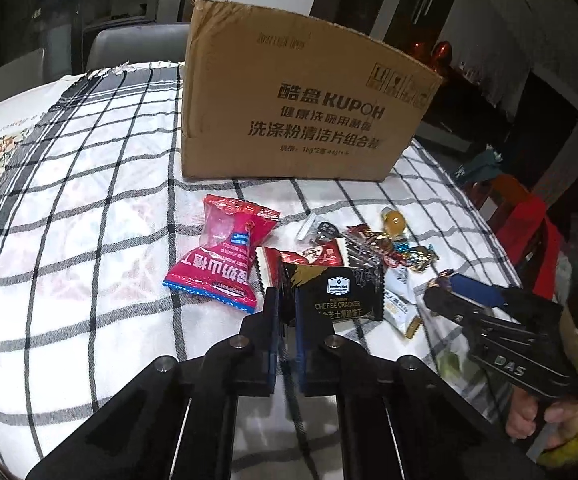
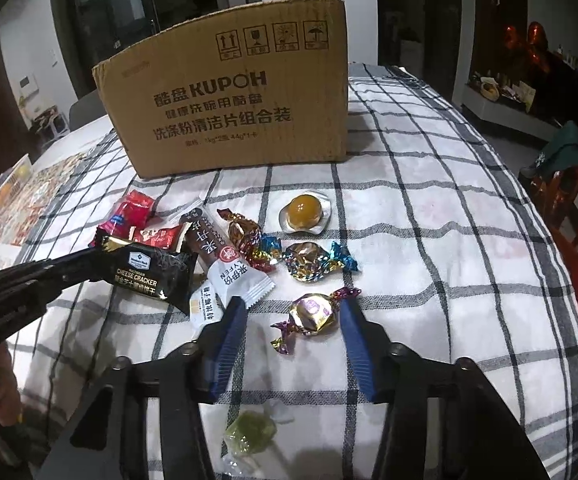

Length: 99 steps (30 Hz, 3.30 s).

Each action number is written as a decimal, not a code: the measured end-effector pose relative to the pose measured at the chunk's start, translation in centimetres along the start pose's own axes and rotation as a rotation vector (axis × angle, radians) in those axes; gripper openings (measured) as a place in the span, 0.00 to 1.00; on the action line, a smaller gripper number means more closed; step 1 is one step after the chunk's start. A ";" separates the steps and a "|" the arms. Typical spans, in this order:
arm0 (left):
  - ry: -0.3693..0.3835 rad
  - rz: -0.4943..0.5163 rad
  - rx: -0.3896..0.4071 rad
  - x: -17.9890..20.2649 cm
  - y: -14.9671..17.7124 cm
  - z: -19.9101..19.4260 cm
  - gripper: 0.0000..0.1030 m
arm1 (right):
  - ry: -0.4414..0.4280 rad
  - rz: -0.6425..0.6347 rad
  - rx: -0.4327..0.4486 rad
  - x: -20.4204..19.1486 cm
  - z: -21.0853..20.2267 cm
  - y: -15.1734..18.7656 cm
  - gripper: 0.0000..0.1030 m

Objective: Organize snacks
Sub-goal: 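Grasp the black cheese cracker packet with left tool while right tool grasps a foil candy, then carry both items over the box and open both tools to release them, then grasp a red snack packet with left tool while right tool grasps a blue-wrapped candy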

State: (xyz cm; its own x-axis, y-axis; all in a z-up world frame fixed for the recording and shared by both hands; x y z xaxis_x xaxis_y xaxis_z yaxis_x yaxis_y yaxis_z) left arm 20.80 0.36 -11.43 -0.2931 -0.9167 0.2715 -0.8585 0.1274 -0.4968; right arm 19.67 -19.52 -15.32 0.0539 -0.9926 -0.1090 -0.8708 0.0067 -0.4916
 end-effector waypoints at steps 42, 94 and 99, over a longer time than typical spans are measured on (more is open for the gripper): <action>0.027 0.122 0.271 5.6 -5.5 -10.5 0.05 | -0.140 -0.071 0.290 -2.4 -11.1 -6.2 0.25; -0.191 0.181 0.368 4.4 -11.7 -14.5 0.49 | -0.149 -0.182 0.336 -4.2 -13.0 -13.9 0.53; -0.192 0.206 0.378 4.7 -9.8 -15.1 0.50 | -0.142 -0.184 0.345 -4.3 -13.4 -12.6 0.53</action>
State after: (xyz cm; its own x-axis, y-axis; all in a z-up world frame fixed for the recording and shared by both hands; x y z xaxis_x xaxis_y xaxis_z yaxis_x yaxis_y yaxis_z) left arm 21.44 0.53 7.16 -0.3273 -0.9449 -0.0043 -0.5667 0.2000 -0.7993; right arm 23.84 -16.98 2.97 0.2811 -0.9546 -0.0981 -0.6267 -0.1052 -0.7721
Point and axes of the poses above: each gripper's, at about its wrist camera, not at the fingertips, and z roughly the way its jaws point, x to its right, y to its underside, the point moved 1 cm from there along z, roughly the way its jaws point, and after that the axes turned 9 degrees about -x, right-handed, at the moved point
